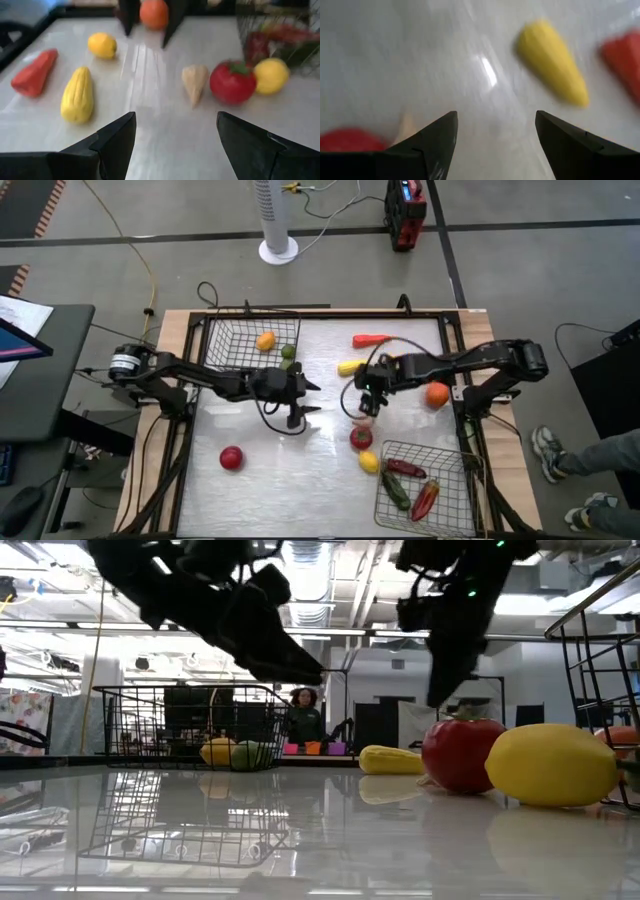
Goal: Sort produce into baskets
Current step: Put the corn into the golden wire basket
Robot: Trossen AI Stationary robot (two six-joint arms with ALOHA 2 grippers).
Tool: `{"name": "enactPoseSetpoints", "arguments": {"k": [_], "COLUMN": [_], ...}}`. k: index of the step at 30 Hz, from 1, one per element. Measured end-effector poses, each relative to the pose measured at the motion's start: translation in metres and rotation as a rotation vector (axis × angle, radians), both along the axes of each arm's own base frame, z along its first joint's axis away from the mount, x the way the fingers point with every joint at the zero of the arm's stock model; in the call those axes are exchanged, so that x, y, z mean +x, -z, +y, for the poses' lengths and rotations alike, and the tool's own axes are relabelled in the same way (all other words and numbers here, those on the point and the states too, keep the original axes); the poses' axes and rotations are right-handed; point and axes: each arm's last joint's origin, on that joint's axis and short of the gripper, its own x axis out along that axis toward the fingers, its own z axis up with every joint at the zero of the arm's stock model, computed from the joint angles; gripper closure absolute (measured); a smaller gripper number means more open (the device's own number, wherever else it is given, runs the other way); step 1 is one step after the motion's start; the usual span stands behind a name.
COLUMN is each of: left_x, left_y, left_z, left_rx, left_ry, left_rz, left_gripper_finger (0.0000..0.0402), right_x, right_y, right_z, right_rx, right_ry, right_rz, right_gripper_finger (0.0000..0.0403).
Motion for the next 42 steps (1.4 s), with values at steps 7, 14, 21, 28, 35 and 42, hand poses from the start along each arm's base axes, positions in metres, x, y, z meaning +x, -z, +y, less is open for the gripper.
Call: {"name": "enactPoseSetpoints", "arguments": {"k": [7,14,21,28,35,42], "left_x": [0.006,-0.011,-0.028,-0.033,-0.033,-0.033], "left_y": [-0.008,0.004,0.016,0.022,0.025,0.025], "left_z": [-0.008,-0.029,-0.026,-0.026,-0.026,-0.026], "left_rx": [0.032,0.015,0.031,0.035,0.042,0.060], "left_ry": [0.036,0.127,0.065,0.082,0.096,0.081], "left_rz": [-0.041,-0.236,-0.276,-0.248,-0.226,-0.225], "left_gripper_finger": [0.0137,0.0137,0.0137,0.0137,0.0137,0.0137], "right_x": [0.021,0.045,0.077,0.092,0.089,0.084], "right_y": [0.000,0.015,0.025,0.039,0.051,0.050], "right_z": [-0.039,-0.071,-0.090,-0.104,-0.108,-0.108], "right_rx": [-0.033,-0.085,-0.085,-0.030,-0.034,0.005], "right_ry": [-0.057,-0.098,-0.180,-0.225,-0.226,-0.233], "right_rz": [-0.155,-0.083,0.106,0.225,0.315,0.345], "right_gripper_finger": [0.0106,0.0107,0.0107,0.0107,0.0111,0.0150]}}
